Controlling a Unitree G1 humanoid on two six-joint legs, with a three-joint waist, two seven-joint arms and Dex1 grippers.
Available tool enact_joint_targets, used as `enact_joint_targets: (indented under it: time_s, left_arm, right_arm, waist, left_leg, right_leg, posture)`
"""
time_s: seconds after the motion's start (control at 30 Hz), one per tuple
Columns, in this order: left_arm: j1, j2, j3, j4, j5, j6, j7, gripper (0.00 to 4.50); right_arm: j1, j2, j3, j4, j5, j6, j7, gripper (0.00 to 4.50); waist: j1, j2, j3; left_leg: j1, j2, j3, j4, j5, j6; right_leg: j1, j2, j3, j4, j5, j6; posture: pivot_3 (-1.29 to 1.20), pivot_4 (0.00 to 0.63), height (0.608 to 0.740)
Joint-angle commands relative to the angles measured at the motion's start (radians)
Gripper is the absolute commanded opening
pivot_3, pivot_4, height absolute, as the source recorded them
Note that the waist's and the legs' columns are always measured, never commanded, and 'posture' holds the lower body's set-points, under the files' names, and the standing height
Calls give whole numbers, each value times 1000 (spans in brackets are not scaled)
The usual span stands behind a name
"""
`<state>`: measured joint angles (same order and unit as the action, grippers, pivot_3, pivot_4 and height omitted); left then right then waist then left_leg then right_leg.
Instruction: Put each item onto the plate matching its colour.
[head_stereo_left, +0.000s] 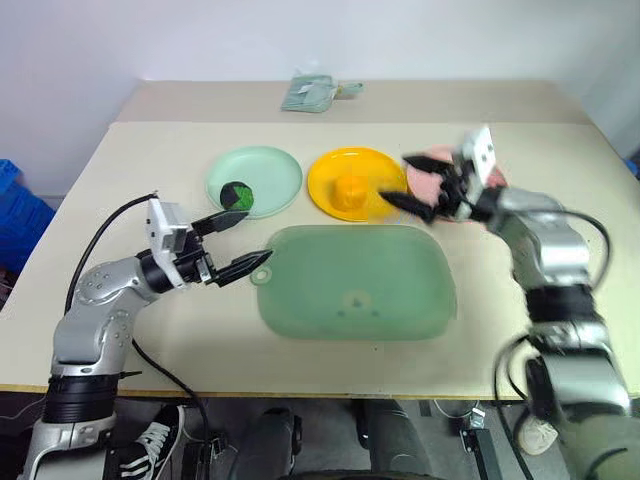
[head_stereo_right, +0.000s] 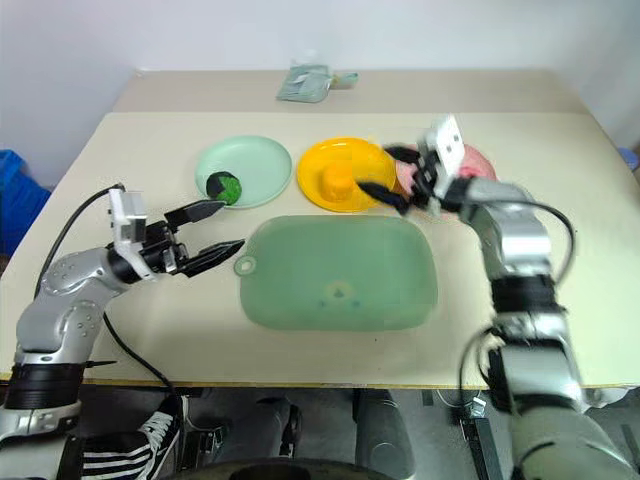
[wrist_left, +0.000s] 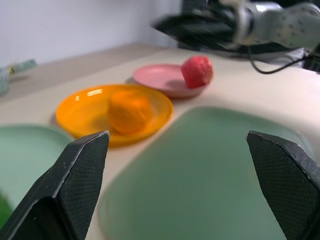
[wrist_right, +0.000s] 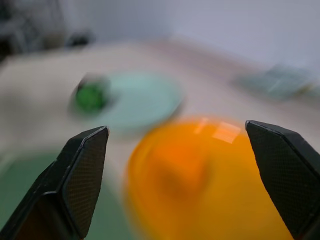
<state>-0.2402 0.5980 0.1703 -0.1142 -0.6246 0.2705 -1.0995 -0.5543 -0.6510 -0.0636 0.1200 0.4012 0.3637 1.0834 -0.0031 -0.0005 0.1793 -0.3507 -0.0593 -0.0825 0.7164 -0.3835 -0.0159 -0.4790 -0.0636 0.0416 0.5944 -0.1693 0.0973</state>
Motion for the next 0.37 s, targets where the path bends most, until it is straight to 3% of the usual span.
enact_joint_targets:
  time_s: [0.03,0.2,0.27,0.37]
  left_arm:
    - [-32,25,-15,17,-42,26,-88,4500]
    - [-73,2,-63,116,13,-30,-154,4500]
    - [-90,-14,-72,134,19,-41,-158,4500]
    - [-103,-31,-78,141,22,-51,-159,4500]
  right_arm:
    - [195,-137,-42,-348,168,153,137,4464]
    - [368,-206,-130,-563,246,271,37,4464]
    - [397,-226,-167,-588,266,296,22,4464]
    - [399,-244,-189,-592,283,316,5,4464]
  waist:
    - [0,0,0]
    - [-20,0,0]
    - [-16,0,1]
    - [-13,-1,1]
  left_leg:
    - [1,0,0,0,0,0]
    - [16,2,4,-1,-4,7]
    - [28,4,4,-2,-4,7]
    - [31,4,4,-2,-4,7]
  right_leg:
    - [0,0,0,0,0,0]
    - [16,3,3,-2,0,1]
    - [24,5,3,-2,-1,1]
    - [27,6,2,-3,-1,1]
  posture:
    - [0,150,740]
    - [0,150,740]
    - [0,150,740]
    - [0,150,740]
